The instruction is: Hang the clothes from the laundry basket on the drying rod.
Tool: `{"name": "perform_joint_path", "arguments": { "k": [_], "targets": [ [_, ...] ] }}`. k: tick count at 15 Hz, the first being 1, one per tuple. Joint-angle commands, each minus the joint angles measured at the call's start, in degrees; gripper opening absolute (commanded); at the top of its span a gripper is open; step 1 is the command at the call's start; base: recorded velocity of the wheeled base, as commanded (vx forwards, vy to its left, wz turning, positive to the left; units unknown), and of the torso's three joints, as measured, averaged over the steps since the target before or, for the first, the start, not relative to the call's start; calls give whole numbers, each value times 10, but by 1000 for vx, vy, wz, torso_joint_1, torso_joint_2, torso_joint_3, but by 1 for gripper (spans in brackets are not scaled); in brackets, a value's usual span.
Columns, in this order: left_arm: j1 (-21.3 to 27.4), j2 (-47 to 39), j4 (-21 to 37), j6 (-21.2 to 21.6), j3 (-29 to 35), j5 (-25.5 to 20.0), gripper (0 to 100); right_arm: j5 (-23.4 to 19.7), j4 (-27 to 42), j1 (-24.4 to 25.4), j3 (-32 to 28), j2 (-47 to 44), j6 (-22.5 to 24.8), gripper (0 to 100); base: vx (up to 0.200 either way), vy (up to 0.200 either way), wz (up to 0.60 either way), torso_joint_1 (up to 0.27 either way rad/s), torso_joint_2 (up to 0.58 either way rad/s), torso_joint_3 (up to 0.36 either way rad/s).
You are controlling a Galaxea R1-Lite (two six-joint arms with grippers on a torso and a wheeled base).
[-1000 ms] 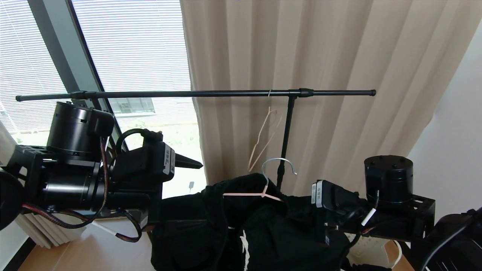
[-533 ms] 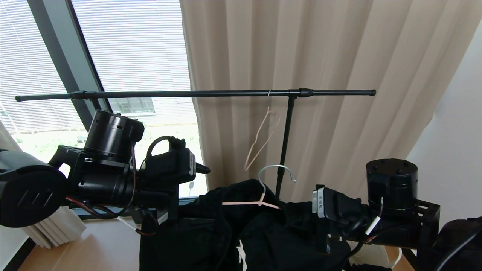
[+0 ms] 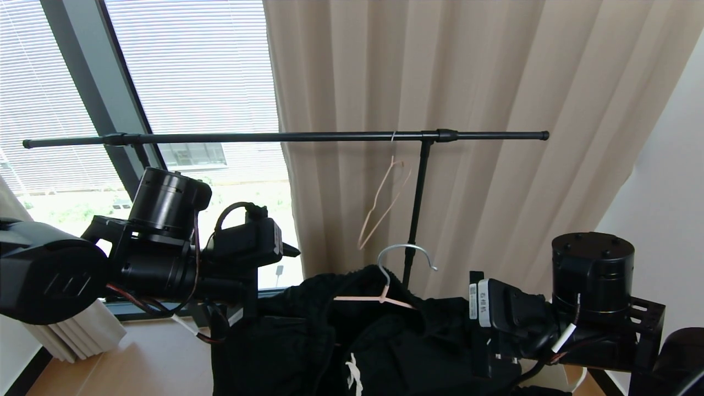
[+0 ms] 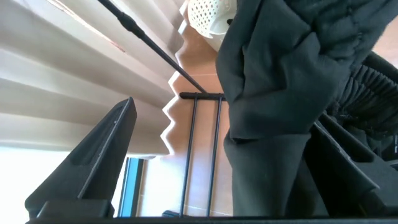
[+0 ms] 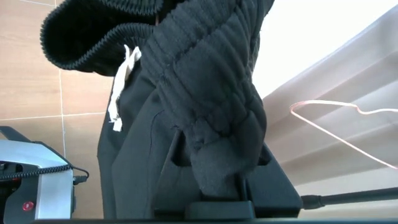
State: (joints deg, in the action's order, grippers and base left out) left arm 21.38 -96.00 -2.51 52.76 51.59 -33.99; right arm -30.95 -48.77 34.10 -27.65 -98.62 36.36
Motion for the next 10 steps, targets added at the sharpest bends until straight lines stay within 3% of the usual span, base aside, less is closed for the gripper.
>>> {"name": "perform_joint_path", "arguments": {
  "k": [1, 10],
  "targets": [
    [1, -3, 1, 1, -3, 0, 100, -1, -2, 12, 1, 5, -1, 0, 0, 0, 0, 0, 0, 0],
    [23, -8, -1, 1, -27, -3, 100, -2, -14, 14, -10, 4, -9, 0, 0, 0, 0, 0, 0, 0]
  ]
}}
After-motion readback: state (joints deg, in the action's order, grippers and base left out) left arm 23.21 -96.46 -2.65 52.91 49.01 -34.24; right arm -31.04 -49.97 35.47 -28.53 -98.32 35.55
